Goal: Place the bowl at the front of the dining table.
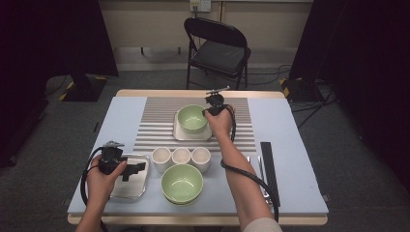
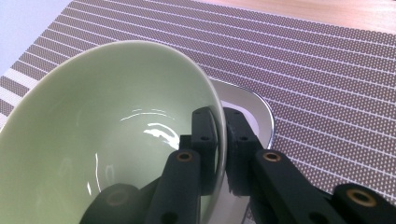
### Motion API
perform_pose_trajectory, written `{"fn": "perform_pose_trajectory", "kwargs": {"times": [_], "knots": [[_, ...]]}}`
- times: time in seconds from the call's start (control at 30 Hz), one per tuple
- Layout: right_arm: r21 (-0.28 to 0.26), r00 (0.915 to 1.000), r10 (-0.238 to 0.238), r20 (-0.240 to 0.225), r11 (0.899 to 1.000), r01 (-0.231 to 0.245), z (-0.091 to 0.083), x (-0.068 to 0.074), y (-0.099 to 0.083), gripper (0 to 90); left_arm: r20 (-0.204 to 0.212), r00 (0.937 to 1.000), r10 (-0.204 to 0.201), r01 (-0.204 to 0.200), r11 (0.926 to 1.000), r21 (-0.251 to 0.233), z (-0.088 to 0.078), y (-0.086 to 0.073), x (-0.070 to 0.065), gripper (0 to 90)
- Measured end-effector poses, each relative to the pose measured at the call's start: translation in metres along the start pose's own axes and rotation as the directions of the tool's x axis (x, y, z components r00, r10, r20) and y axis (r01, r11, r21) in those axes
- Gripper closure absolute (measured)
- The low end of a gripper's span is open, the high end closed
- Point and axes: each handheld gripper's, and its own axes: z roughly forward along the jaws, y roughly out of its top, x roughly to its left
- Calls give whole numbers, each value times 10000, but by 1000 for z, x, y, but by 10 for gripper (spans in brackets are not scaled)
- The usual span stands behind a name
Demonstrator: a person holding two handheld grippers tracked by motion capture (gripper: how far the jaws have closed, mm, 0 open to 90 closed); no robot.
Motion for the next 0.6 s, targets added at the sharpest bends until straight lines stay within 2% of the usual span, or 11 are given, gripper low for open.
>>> {"fn": "perform_pose_trajectory", "kwargs": {"times": [0.23, 0.6], "knots": [[3, 10000, -24, 7, 10000, 24, 1, 0, 0, 843, 35, 10000, -30, 30, 10000, -5, -1, 0, 1, 154], [-59, 9992, -392, 100, 9992, 393, -6, 1, 3, 831, 1, 10000, -32, 32, 10000, 48, 1, 0, -1, 154]]}}
